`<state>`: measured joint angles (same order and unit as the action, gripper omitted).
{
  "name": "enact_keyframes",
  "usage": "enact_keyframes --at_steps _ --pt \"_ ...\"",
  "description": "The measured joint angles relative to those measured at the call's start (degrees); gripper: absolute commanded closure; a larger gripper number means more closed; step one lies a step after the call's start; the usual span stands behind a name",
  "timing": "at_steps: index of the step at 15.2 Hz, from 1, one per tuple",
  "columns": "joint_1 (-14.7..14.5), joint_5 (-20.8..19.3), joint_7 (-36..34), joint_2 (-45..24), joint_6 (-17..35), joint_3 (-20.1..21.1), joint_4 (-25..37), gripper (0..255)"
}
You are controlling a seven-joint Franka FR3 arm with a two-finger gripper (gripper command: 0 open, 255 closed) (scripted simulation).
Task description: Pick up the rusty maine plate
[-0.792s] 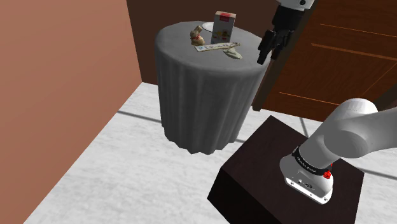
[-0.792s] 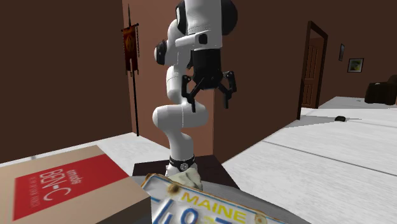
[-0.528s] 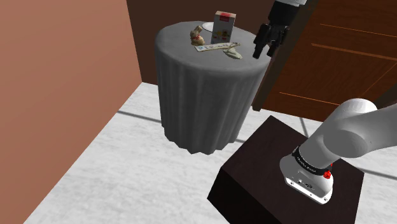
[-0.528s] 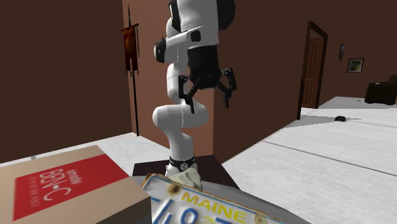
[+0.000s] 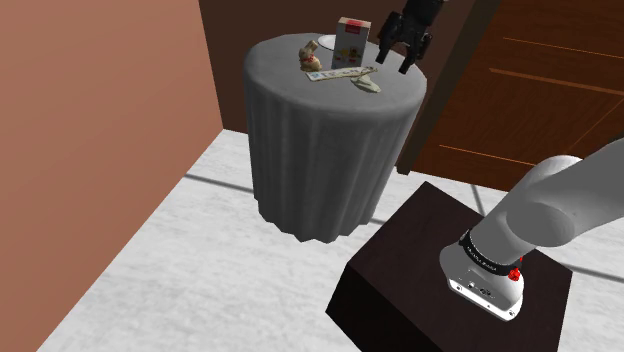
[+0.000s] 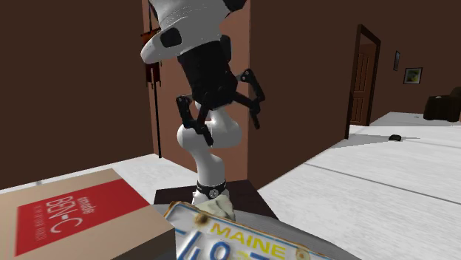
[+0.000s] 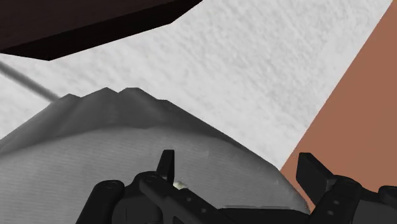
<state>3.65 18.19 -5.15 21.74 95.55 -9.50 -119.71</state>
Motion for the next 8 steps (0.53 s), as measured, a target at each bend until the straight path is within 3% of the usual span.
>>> enact_keyframes --at_steps 8 --pt "3.1 14.3 2.4 -17.1 -3.2 -9.2 13.5 0"
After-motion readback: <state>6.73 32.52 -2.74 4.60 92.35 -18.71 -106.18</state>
